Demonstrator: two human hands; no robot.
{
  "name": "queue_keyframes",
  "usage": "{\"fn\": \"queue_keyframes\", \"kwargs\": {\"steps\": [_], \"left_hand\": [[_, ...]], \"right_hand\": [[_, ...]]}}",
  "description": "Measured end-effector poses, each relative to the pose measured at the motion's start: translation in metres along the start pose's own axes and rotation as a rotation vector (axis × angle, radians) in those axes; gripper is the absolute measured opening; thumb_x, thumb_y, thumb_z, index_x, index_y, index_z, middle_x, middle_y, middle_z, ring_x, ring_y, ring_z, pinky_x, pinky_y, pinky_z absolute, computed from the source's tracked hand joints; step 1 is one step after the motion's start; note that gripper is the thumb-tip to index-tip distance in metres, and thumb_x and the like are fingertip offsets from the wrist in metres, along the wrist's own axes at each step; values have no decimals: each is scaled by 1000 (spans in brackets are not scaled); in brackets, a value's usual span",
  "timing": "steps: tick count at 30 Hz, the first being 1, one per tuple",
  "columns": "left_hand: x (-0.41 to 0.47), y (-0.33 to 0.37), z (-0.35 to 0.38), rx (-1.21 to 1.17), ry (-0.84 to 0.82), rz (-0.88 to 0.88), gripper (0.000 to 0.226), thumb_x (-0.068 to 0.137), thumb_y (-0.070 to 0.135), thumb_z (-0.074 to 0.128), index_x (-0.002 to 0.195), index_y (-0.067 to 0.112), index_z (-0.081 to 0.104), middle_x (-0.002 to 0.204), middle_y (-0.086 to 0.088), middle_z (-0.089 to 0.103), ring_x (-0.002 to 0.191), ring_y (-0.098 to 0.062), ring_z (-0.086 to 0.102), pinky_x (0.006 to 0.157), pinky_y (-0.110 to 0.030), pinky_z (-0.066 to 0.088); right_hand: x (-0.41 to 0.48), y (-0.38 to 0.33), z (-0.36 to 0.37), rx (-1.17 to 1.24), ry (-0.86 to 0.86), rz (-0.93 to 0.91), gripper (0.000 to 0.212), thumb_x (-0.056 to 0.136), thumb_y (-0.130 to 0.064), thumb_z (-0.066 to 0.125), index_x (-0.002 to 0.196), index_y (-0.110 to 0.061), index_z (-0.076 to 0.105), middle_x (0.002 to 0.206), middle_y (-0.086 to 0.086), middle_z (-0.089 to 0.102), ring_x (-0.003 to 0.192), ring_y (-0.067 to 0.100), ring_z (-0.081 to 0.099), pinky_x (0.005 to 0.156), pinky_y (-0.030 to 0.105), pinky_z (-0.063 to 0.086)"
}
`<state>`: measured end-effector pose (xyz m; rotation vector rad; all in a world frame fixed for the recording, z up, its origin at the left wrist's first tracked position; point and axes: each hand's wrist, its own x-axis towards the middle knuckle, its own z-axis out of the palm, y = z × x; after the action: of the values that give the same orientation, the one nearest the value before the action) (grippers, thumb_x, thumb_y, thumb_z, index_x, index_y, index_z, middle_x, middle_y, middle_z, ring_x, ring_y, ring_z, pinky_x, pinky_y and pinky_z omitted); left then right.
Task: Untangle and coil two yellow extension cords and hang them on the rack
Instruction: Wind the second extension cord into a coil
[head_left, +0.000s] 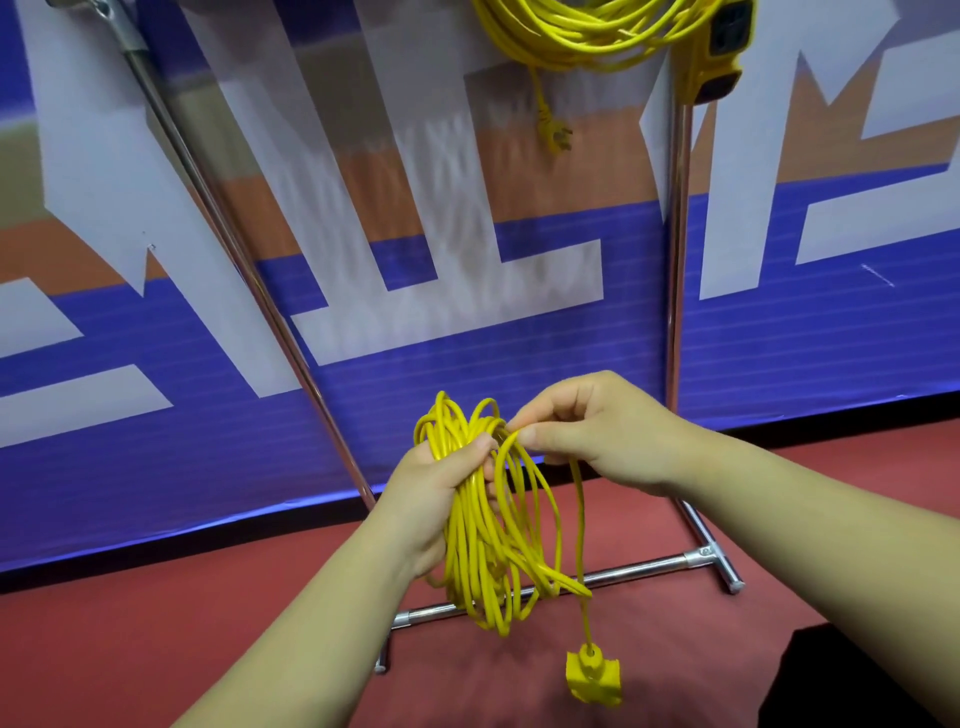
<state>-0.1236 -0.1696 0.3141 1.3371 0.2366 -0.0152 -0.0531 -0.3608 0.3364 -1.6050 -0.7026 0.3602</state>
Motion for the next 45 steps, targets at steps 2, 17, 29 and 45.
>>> {"fn": "queue_keyframes", "kwargs": {"steps": [2,17,29,45], "left_hand": [[-2,1,4,-9,-23,-4,32,82,25,69,99,-2,70,73,-17,58,62,-29,58,69,-42,51],[-6,3,15,173,-178,-91,16,68,8,75,83,6,70,62,-19,57,50,-27,56,55,-32,52],[-7,35,9,69,-175,28,16,64,8,65,54,15,56,51,-3,41,40,-13,44,47,-26,47],[-15,66,-55,-30,-167,79,24,53,16,77,59,15,54,51,1,38,39,-10,42,45,-25,47]], "right_hand": [[1,1,-3,9,45,-10,9,89,-8,72,96,-10,78,90,12,77,83,25,72,81,37,60],[3,-1,-22,-180,100,-25,16,76,-17,86,79,-14,70,63,-3,67,58,8,59,57,19,46],[5,1,-34,-70,-125,63,18,82,-3,78,85,-7,60,78,28,67,72,29,64,72,38,53],[-1,19,-17,-102,-12,102,21,85,5,73,81,-11,60,94,33,68,79,22,70,80,38,57]]}}
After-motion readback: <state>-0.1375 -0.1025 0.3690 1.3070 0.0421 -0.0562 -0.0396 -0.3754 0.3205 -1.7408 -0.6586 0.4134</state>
